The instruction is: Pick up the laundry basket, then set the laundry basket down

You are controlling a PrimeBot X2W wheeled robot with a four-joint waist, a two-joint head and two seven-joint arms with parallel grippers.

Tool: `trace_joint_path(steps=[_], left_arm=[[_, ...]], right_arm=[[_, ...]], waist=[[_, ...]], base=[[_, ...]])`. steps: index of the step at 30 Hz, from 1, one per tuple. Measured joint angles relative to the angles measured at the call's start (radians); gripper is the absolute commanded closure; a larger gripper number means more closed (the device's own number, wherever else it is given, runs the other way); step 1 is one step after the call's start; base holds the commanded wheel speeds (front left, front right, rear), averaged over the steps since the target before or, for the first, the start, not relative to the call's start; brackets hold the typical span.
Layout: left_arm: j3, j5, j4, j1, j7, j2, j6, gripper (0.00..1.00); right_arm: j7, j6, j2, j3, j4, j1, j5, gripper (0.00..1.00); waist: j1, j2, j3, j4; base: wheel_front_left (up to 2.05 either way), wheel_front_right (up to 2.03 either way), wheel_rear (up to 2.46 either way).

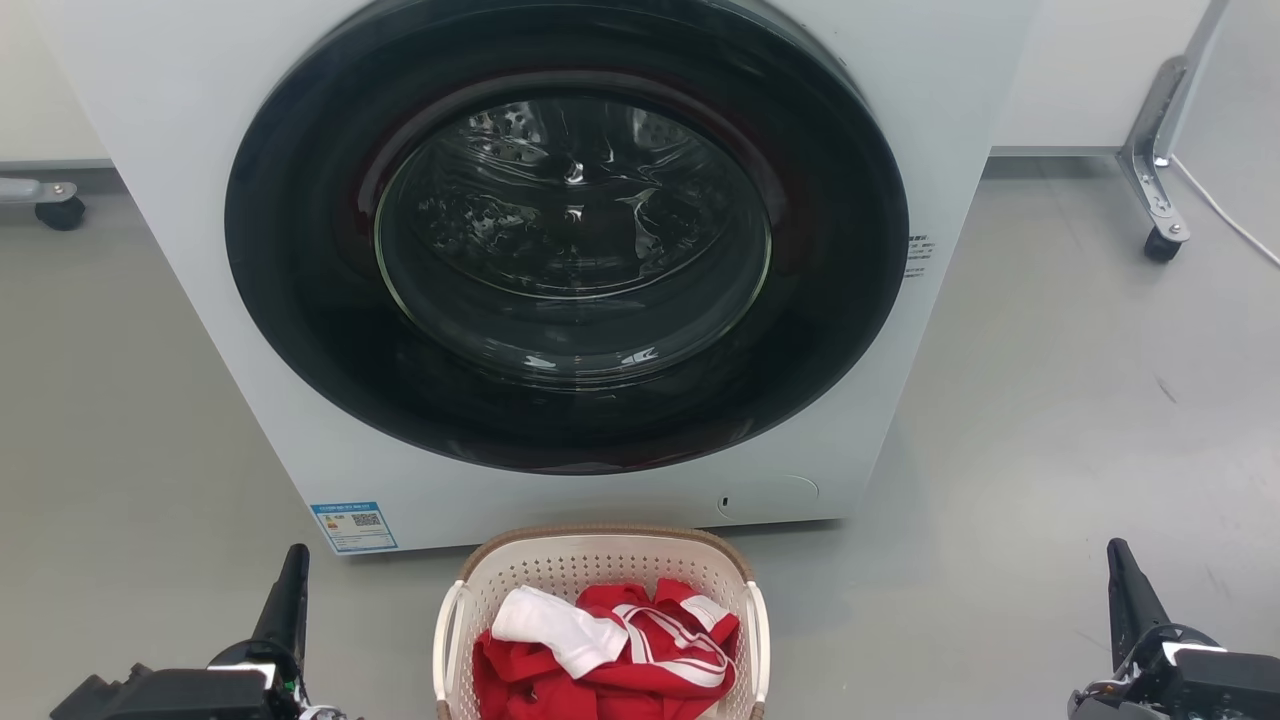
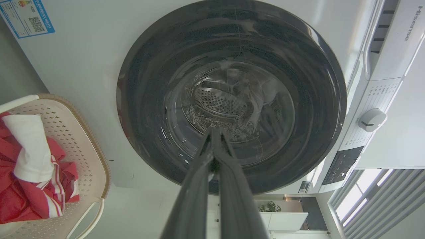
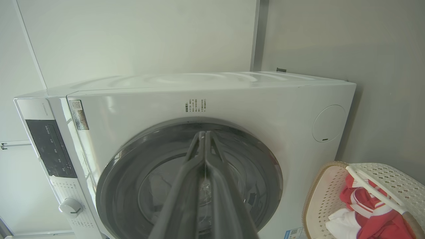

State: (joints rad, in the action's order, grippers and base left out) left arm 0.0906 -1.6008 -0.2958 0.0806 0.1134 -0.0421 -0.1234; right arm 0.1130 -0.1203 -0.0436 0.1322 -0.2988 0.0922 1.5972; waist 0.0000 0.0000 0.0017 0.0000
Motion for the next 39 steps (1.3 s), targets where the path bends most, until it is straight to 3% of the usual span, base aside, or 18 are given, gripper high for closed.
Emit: trace_joint_path(steps=[39], left_arm=[[0.0, 0.0, 0.0, 0.0, 0.0, 0.0, 0.0, 1.0]], right_arm=[[0.0, 0.0, 0.0, 0.0, 0.0, 0.0, 0.001, 1.0]], waist=[[0.0, 0.0001, 0.0, 0.0]], base=[[0.0, 0.0, 0.0]])
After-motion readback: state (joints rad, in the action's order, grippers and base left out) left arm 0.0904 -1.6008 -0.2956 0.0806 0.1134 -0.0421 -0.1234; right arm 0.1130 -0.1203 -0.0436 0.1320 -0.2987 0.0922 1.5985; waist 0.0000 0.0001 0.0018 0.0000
